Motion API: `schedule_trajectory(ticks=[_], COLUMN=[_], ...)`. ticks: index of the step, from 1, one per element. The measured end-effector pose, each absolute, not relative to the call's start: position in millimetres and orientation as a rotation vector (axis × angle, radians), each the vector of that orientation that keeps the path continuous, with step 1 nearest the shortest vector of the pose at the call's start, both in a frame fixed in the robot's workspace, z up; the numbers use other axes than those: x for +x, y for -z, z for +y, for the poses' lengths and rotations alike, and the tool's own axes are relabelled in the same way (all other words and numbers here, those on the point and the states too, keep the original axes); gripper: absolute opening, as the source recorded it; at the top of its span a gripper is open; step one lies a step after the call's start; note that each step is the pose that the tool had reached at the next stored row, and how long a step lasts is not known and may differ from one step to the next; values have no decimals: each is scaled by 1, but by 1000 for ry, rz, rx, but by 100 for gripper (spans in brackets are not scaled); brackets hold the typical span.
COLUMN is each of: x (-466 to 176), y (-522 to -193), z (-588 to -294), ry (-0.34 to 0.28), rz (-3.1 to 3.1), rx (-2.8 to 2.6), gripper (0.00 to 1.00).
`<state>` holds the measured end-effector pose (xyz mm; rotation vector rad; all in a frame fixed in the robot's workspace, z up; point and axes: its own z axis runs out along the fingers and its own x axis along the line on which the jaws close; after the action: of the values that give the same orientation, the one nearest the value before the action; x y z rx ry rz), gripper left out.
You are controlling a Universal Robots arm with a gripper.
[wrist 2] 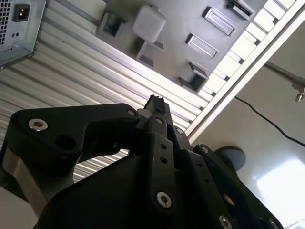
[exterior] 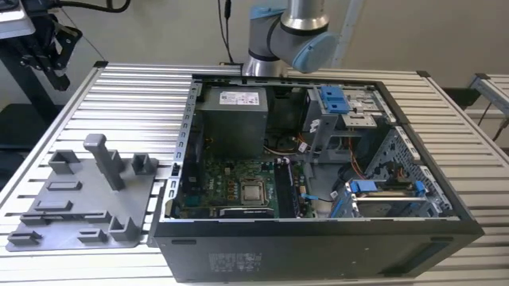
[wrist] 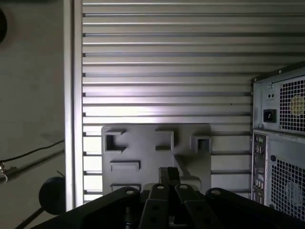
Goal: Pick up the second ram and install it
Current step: 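Reach for the second ram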
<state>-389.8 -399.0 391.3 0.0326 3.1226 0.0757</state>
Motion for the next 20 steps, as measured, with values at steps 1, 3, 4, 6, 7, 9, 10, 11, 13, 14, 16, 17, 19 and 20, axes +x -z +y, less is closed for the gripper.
schedule_trajectory(ticks=[1,3,4,6,7,9,10,11,13,14,16,17,19,20], x=[-392,-397,-398,-400,-401,-402,-403,-403,-403,-403,-403,-403,-403,-403], y=[-391,-391,-391,-391,-391,-391,-391,-391,-391,-391,-391,-391,-391,-391], z=[-399,-399,-399,-399,-399,-399,-399,-399,-399,-399,-401,-403,-409,-412], ry=[-76,-76,-76,-76,-76,-76,-76,-76,-76,-76,-76,-76,-76,-76], rz=[3123,3123,3123,3123,3124,3124,3124,3124,3124,3124,3124,3124,3124,3124], rx=[31,23,14,-13,-25,-39,-39,-39,-38,-38,-38,-38,-38,-38], gripper=[11,11,11,11,11,11,11,11,11,11,11,11,11,11])
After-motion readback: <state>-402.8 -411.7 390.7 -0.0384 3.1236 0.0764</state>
